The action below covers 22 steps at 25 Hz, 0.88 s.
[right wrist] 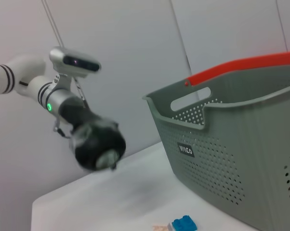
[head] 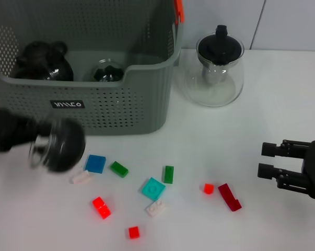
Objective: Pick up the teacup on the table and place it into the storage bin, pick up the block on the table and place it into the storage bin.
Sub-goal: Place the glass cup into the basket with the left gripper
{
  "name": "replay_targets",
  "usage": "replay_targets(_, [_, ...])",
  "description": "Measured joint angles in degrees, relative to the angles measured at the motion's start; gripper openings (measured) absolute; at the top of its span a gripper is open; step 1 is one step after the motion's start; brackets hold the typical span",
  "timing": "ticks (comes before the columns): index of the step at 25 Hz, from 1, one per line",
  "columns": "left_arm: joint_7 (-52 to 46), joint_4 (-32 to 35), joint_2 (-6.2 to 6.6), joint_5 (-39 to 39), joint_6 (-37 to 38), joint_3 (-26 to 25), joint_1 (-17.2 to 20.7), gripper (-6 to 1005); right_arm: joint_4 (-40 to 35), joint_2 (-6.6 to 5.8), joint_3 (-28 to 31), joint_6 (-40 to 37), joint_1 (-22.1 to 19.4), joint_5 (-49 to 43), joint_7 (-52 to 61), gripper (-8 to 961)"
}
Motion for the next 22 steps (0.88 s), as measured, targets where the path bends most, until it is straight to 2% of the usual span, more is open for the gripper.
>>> replay_targets(4, [0.92, -2.30, -0.15, -11.90, 1.71, -2.08, -0.64, 46, 0.00, 0.06, -0.03, -0.01, 0.21, 0.06, -0.13, 582])
replay_targets(7, [-3.26, -2.75, -0.77, -24.07, -1.02, -3.40, -1.18, 46, 0.00, 0.17, -0.01, 0.04, 0.28, 0.20, -0.30, 582])
replay_targets(10, [-11.34, 1.38, -2.46, -31.24, -13.63, -1.43, -2.03, 46, 0.19, 0.32, 0.00, 0.10, 0.33, 0.32, -0.34, 582])
replay_targets(12, [-16.30, 4.83, -3.00, -30.73, -22.37, 3.77, -2.85, 46, 0.45, 0.33, 0.00, 0.26, 0.40, 0.35, -0.35, 582])
replay_targets(16, [-27.69, 11.25, -2.85, -23.12, -38.75, 22.10, -4.52, 46, 0.52, 0.29, 0.05, 0.34, 0.50, 0.37, -0.29, 582])
replay_targets(17, [-30.05, 12.40, -2.81, -20.52, -41.08, 24.97, -5.08, 45, 0.53, 0.29, 0.07, 0.34, 0.58, 0.36, -0.24, 582])
replay_targets(19, [-34.76, 14.53, -2.79, -13.58, -44.75, 29.13, -6.91, 45, 0.53, 0.28, 0.10, 0.35, 0.79, 0.36, -0.09, 582])
replay_targets(22, [-38.81, 15.10, -2.90, -4.53, -46.45, 31.67, -9.64, 45, 0.53, 0.27, 0.10, 0.38, 1.05, 0.36, 0.05, 582])
